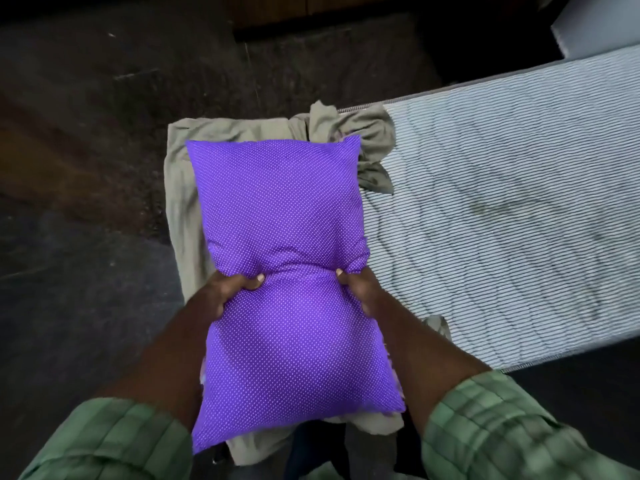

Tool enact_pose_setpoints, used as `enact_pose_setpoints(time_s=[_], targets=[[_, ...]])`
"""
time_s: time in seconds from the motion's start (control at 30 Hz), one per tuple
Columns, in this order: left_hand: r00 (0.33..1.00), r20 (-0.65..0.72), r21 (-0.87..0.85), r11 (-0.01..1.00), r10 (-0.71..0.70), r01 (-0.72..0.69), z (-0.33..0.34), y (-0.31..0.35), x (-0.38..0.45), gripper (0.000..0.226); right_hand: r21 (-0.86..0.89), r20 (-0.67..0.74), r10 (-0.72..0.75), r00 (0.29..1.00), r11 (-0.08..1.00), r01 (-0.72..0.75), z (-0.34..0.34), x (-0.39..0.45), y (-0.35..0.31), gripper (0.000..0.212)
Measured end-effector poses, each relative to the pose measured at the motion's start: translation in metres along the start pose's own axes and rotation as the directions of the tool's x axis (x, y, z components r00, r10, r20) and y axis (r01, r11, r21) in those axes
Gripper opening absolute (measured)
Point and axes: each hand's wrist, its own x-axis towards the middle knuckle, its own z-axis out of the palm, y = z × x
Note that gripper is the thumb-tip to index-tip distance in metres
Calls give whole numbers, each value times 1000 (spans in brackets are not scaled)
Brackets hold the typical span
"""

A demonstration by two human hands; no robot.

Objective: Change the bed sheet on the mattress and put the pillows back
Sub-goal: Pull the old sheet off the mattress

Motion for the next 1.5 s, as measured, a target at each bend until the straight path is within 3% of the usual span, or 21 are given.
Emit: enact_pose_setpoints(time_s=[0.07, 0.2, 0.43, 0.57, 0.63, 0.7, 0.77, 0.8, 0.87, 0.93, 1.0, 1.07, 1.17, 1.3, 1.4, 1.5], targets=[[997, -21, -15, 998, 68, -69, 16, 12, -23, 59, 48, 11, -29, 1000, 998, 28, -16, -50, -52, 38], [978, -66, -67, 977, 198, -202, 65, 42, -61, 71, 119, -28, -8, 1000, 993, 11, -66, -72, -91, 18], [951, -11, -64, 948, 310, -310, 194, 101, -92, 65, 244, -99, 17, 995, 970, 8, -200, -79, -128, 9], [948, 47, -58, 948, 315, -312, 282, 122, -77, 68, 205, -163, -26, 986, 977, 60, -294, -52, -145, 6], [950, 81, -82, 952, 302, -295, 336, 129, -64, 67, 119, -195, -14, 981, 992, 38, -354, -13, -149, 27], [947, 84, -105, 948, 310, -301, 362, 131, -56, 57, -19, -224, -18, 974, 1000, 14, -399, 61, -126, 69], [941, 80, -117, 941, 328, -318, 392, 131, -34, 54, -229, -293, -30, 956, 973, -40, -422, 74, -138, 108], [941, 72, -75, 943, 330, -324, 403, 129, -29, 58, -359, -314, -43, 949, 930, -76, -426, 73, -144, 109], [949, 70, 211, 925, 308, -316, 419, 120, -17, 76, -568, -307, -74, 949, 814, -120, -412, 39, -165, 101], [934, 162, 524, 775, 317, -354, 432, 107, -19, 108, -685, -155, -80, 985, 727, -49, -399, 30, -164, 97], [907, 177, 640, 655, 382, -401, 439, 90, -18, 135, -756, -26, -20, 999, 655, -7, -388, 30, -152, 103], [897, 135, 685, 614, 421, -392, 442, 81, -20, 138, -786, -8, 13, 1000, 618, -14, -378, 30, -142, 114], [925, 112, 753, 577, 363, -317, 440, 88, -41, 116, -784, -39, -51, 998, 621, 1, -369, 22, -143, 116], [876, 65, 728, 577, 479, -369, 429, 94, -55, 73, -822, -157, -267, 951, 569, 24, -347, 3, -150, 102], [819, 43, 668, 593, 572, -449, 420, 87, -70, 26, -914, -54, -555, 830, 362, 183, -321, -18, -146, 72], [802, 77, 666, 568, 592, -483, 403, 71, -86, 17, -926, 92, -637, 766, 228, 302, -284, -46, -135, 58]])
